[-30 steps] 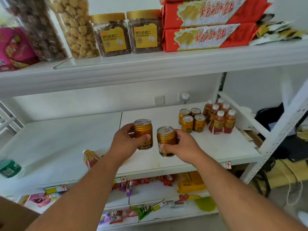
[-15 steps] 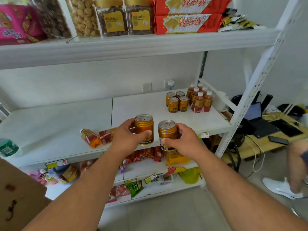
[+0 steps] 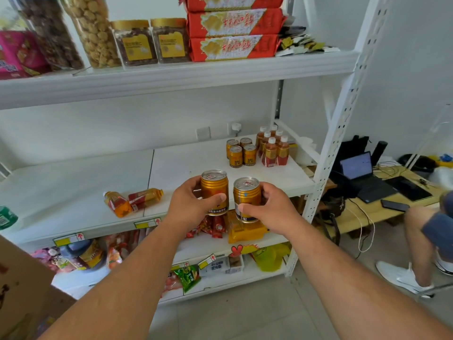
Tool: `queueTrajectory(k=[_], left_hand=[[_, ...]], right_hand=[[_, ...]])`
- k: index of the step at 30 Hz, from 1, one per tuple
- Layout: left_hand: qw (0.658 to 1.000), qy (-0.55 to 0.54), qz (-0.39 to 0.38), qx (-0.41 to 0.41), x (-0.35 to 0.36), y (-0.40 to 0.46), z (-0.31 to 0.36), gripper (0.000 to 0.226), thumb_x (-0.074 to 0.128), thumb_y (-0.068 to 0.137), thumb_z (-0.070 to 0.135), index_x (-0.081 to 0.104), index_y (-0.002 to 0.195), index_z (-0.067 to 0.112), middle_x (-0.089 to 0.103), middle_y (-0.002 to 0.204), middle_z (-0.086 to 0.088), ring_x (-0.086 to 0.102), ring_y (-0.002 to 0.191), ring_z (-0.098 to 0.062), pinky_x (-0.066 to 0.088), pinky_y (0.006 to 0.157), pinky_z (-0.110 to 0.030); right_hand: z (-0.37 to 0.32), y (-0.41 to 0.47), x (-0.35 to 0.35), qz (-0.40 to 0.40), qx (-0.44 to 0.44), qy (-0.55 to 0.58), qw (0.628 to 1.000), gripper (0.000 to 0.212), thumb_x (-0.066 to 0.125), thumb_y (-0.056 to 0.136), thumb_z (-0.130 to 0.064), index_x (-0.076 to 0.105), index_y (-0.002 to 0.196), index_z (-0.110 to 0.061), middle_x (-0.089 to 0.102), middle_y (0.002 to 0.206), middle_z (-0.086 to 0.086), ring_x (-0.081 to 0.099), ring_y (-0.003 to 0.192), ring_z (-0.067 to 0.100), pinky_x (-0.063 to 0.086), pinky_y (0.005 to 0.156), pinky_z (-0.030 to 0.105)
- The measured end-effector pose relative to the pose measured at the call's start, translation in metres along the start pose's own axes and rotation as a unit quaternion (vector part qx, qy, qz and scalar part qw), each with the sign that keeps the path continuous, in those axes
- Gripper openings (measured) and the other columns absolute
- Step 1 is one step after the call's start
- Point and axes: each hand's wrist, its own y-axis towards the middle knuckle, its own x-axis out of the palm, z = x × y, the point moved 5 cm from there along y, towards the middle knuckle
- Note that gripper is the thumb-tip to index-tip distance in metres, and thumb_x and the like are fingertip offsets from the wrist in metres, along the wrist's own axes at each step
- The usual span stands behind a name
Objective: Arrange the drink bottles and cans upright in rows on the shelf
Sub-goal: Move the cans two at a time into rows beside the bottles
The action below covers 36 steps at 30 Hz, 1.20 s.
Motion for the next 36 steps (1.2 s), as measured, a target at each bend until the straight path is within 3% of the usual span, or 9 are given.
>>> queueTrajectory(k=[4, 7, 10, 16, 22, 28, 31, 36], left_hand=[[1.0, 0.003, 0.013, 0.004, 0.033, -0.003, 0.019, 0.062, 0.085, 0.074, 0.032, 0.057, 0.129, 0.026, 0.065, 0.112, 0.011, 0.06, 0.1, -0.004, 0.043, 0.071, -0.014], [1.0, -0.001, 0.019, 0.003, 0.057, -0.001, 0.028, 0.066, 0.085, 0.073, 0.033, 0.056, 0.131, 0.024, 0.065, 0.116, 0.01, 0.061, 0.105, -0.007, 0.047, 0.079, -0.02], [1.0, 0.001, 0.022, -0.003, 0.077, 0.004, 0.033, 0.069, 0.086, 0.072, 0.034, 0.055, 0.133, 0.025, 0.065, 0.118, 0.009, 0.06, 0.108, -0.01, 0.049, 0.085, -0.026], [1.0, 0.007, 0.023, -0.007, 0.105, 0.036, 0.04, 0.069, 0.085, 0.073, 0.032, 0.055, 0.134, 0.024, 0.065, 0.118, 0.009, 0.06, 0.107, -0.009, 0.048, 0.083, -0.024], [1.0, 0.004, 0.022, -0.008, 0.118, 0.091, 0.035, 0.069, 0.086, 0.073, 0.03, 0.055, 0.134, 0.023, 0.065, 0.119, 0.007, 0.059, 0.104, -0.007, 0.051, 0.086, -0.029], [1.0, -0.01, 0.006, -0.006, 0.126, 0.144, 0.031, 0.064, 0.085, 0.074, 0.025, 0.056, 0.131, 0.024, 0.063, 0.111, 0.012, 0.057, 0.096, 0.0, 0.043, 0.07, -0.014], [1.0, -0.013, 0.004, -0.012, 0.131, 0.165, 0.026, 0.065, 0.085, 0.074, 0.026, 0.055, 0.132, 0.025, 0.063, 0.112, 0.013, 0.058, 0.103, -0.006, 0.044, 0.073, -0.016], [1.0, -0.01, 0.012, -0.027, 0.139, 0.193, 0.016, 0.069, 0.085, 0.074, 0.028, 0.053, 0.135, 0.025, 0.063, 0.117, 0.011, 0.057, 0.106, -0.007, 0.047, 0.08, -0.022]], right_hand=[[0.004, 0.003, -0.038, -0.006, -0.003, -0.01, 1.0, 0.065, 0.09, 0.063, -0.04, 0.062, 0.122, -0.035, 0.071, 0.106, -0.02, 0.067, 0.099, -0.001, 0.054, 0.095, 0.034], [0.008, 0.006, -0.063, -0.017, -0.006, -0.001, 1.0, 0.061, 0.089, 0.074, -0.025, 0.059, 0.128, -0.027, 0.066, 0.104, -0.022, 0.062, 0.097, -0.007, 0.049, 0.083, 0.02], [0.015, 0.014, -0.082, -0.024, -0.008, 0.0, 1.0, 0.06, 0.089, 0.075, -0.023, 0.06, 0.128, -0.026, 0.066, 0.105, -0.021, 0.062, 0.098, -0.007, 0.047, 0.079, 0.017], [0.029, 0.049, -0.104, -0.021, 0.0, 0.0, 1.0, 0.067, 0.09, 0.073, -0.026, 0.059, 0.132, -0.027, 0.069, 0.118, -0.013, 0.065, 0.107, 0.005, 0.053, 0.099, 0.035], [0.039, 0.1, -0.111, -0.016, -0.003, 0.0, 1.0, 0.069, 0.09, 0.074, -0.025, 0.057, 0.134, -0.028, 0.068, 0.122, -0.012, 0.064, 0.11, 0.004, 0.052, 0.098, 0.031], [0.048, 0.15, -0.11, -0.006, 0.005, 0.007, 1.0, 0.079, 0.092, 0.066, -0.032, 0.057, 0.137, -0.029, 0.07, 0.12, -0.015, 0.066, 0.111, 0.005, 0.053, 0.102, 0.039], [0.051, 0.171, -0.11, -0.011, 0.013, 0.014, 1.0, 0.08, 0.092, 0.063, -0.035, 0.058, 0.135, -0.032, 0.071, 0.119, -0.016, 0.067, 0.11, 0.004, 0.053, 0.101, 0.04], [0.056, 0.207, -0.111, -0.018, 0.011, 0.011, 1.0, 0.072, 0.091, 0.07, -0.023, 0.059, 0.134, -0.028, 0.071, 0.119, -0.014, 0.066, 0.11, 0.005, 0.053, 0.102, 0.038]])
